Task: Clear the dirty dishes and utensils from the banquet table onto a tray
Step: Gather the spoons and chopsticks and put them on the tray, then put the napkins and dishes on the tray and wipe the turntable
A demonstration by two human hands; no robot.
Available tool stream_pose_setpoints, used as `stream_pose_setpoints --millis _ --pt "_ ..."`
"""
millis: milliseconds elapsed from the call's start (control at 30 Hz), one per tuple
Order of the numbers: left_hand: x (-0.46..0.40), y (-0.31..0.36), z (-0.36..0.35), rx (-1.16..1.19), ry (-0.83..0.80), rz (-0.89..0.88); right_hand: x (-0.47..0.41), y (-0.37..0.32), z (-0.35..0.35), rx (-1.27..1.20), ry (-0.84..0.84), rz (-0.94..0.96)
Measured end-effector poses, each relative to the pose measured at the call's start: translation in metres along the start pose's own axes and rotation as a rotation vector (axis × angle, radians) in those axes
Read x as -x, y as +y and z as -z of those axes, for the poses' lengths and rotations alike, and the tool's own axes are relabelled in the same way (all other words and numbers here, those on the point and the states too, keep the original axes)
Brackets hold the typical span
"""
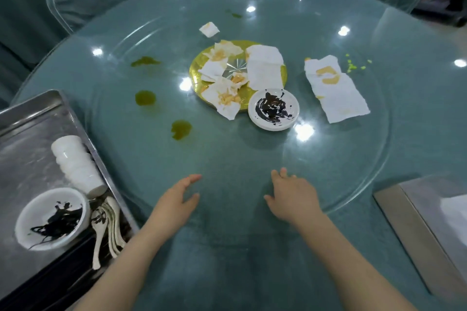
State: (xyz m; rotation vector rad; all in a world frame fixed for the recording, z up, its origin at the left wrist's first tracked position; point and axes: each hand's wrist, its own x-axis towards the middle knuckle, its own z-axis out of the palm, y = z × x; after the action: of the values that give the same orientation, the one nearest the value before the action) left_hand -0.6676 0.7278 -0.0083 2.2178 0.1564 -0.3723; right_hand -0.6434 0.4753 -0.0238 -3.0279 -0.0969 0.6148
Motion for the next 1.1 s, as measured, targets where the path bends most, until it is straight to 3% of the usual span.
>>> stream_pose_setpoints --millis 133,267,300,533,733,833,900,1000,1100 --pt "-0.001 -0.005 -0.014 -0.185 -0.115 -0.039 -0.001 0.005 0.004 -0.101 -0.019 0.13" --pt "-0.004 -0.01 -0.017 -0.219 -0.15 0.018 -0.023 0.018 0.02 -0.772 -0.023 -0.116" --pt "-0.004 -0.012 -0.016 -0.242 -0.157 0.034 -0.033 0.02 0.022 -0.841 0.004 -0.168" --pt "-0.006 -0.021 -0.001 -0.541 -0.208 0.06 -0.104 0.01 0.053 -1.133 0.105 -0.357" --pt "-0.013 -0.027 0.018 -0.601 -0.269 0.112 -0.139 -0.004 0.051 -1.248 0.096 -0.447" --pt "-0.007 -0.035 0.028 -0.519 -0.236 0.078 -0.141 -0.014 0.05 -1.408 0.071 -0.481" --pt "0.002 -0.039 0.03 -0.376 -0.132 0.051 -0.133 -0.022 0.048 -1.448 0.099 -0.469" --pt "0.014 -0.042 0.033 -0.026 0.067 0.076 -0.107 -0.039 0.04 -1.3 0.145 -0.345" --pt "0.02 -0.046 0.04 0.156 0.168 0.1 -0.072 -0.065 0.032 -1.201 0.108 -0.241"
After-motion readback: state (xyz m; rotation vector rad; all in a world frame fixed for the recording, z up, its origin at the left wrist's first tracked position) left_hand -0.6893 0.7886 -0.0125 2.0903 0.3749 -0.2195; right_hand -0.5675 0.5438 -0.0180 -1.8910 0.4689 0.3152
